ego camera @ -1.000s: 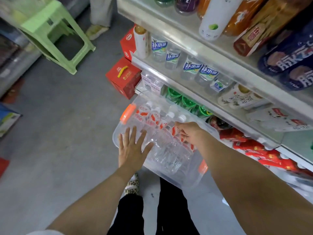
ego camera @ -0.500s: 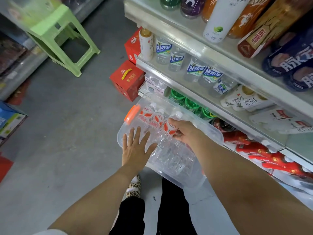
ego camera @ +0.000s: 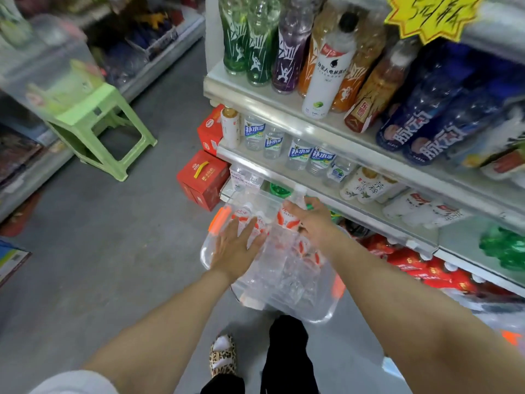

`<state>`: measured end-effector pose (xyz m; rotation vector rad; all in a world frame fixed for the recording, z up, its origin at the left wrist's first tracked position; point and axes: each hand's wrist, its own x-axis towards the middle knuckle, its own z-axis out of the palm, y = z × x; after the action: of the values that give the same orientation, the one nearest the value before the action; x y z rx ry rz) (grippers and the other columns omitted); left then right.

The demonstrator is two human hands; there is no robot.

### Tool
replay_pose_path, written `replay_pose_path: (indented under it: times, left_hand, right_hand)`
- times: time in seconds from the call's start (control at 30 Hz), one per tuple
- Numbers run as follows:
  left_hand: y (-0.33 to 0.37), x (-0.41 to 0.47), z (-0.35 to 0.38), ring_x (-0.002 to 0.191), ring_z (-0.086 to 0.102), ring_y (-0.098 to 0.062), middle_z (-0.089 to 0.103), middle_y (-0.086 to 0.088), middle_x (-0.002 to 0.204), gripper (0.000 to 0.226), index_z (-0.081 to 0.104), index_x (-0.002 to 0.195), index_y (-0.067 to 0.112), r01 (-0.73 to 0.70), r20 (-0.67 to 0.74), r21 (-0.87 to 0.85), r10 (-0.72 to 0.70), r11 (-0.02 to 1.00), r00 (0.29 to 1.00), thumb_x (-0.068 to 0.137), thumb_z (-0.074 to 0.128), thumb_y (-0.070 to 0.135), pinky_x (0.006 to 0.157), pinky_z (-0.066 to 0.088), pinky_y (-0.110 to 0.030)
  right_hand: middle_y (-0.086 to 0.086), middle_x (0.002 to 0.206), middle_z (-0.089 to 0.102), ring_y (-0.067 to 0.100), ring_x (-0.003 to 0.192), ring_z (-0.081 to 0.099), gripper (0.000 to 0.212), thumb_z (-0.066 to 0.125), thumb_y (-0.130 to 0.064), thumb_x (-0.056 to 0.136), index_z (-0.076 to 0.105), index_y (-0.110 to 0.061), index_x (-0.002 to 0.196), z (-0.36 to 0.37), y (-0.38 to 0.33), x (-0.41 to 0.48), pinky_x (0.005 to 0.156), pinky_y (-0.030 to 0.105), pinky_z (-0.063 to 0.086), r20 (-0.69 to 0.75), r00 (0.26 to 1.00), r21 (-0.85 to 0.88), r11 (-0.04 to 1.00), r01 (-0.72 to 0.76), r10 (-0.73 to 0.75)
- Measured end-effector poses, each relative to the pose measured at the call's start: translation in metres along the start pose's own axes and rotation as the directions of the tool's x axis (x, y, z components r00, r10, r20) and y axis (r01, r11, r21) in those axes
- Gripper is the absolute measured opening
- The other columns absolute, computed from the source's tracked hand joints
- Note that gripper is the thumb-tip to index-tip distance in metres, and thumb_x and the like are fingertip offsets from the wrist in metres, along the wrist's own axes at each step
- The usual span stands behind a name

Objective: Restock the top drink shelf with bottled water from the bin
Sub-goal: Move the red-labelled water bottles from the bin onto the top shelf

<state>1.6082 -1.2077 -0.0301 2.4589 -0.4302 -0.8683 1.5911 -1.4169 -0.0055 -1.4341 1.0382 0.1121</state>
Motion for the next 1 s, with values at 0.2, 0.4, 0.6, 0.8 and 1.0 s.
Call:
replay_pose_path:
  times: [0.2, 0.4, 0.6, 0.8, 1.0]
  left_hand:
    - [0.093, -0.015, -0.075, 0.151, 0.018, -0.013, 0.021, 0.011, 0.164, 0.064, 0.013, 0.152, 0.054, -0.293, -0.02, -0.287, 0.3, 0.912, 0.954, 0.094, 0.03, 0.073, 0.118, 0.017, -0.035]
    - [0.213, -0.054, -0.149, 0.144, 0.031, -0.012, 0.03, 0.014, 0.159, 0.059, 0.014, 0.152, 0.055, -0.631, -0.213, -0.355, 0.598, 0.69, 0.773, 0.096, 0.027, 0.069, 0.105, 0.02, -0.023]
    - [0.337, -0.092, -0.236, 0.145, 0.016, 0.0, 0.016, 0.025, 0.161, 0.073, 0.011, 0.154, 0.049, -0.741, -0.353, -0.505, 0.677, 0.443, 0.646, 0.089, 0.018, 0.081, 0.11, 0.011, -0.025]
    - [0.431, -0.117, -0.316, 0.15, 0.023, -0.015, 0.025, 0.012, 0.162, 0.085, 0.02, 0.156, 0.04, -0.839, -0.462, -0.483, 0.741, 0.251, 0.487, 0.085, 0.02, 0.085, 0.123, 0.015, -0.042]
    - [0.49, -0.101, -0.369, 0.151, 0.013, -0.009, 0.014, 0.016, 0.163, 0.075, 0.008, 0.158, 0.037, -0.905, -0.509, -0.371, 0.77, 0.206, 0.384, 0.093, 0.02, 0.071, 0.115, 0.013, -0.031]
  right_hand:
    - [-0.001, 0.107, 0.067, 0.015, 0.066, 0.075, 0.058, 0.091, -0.038, 0.072, 0.057, -0.021, 0.116, -0.053, -0.128, -0.072, 0.062, 0.029, 0.063, -0.109, 0.933, -0.088, 0.938, 0.334, -0.343]
    - [0.002, 0.107, 0.074, 0.022, 0.084, 0.075, 0.062, 0.092, -0.049, 0.066, 0.063, -0.024, 0.115, -0.106, -0.276, -0.175, 0.067, 0.035, 0.062, -0.276, 0.706, -0.237, 0.758, 0.608, -0.653]
    - [0.004, 0.104, 0.076, 0.021, 0.085, 0.076, 0.062, 0.092, -0.05, 0.066, 0.067, -0.019, 0.113, -0.15, -0.4, -0.273, 0.077, 0.046, 0.063, -0.344, 0.437, -0.344, 0.544, 0.765, -0.831]
    - [0.007, 0.115, 0.073, 0.024, 0.095, 0.074, 0.069, 0.089, -0.048, 0.072, 0.063, -0.013, 0.125, -0.188, -0.501, -0.343, 0.08, 0.045, 0.063, -0.341, 0.224, -0.393, 0.355, 0.848, -0.913]
    - [0.006, 0.102, 0.076, 0.02, 0.077, 0.078, 0.049, 0.086, -0.044, 0.078, 0.066, -0.017, 0.115, -0.221, -0.573, -0.342, 0.077, 0.047, 0.064, -0.335, 0.159, -0.346, 0.278, 0.896, -0.929]
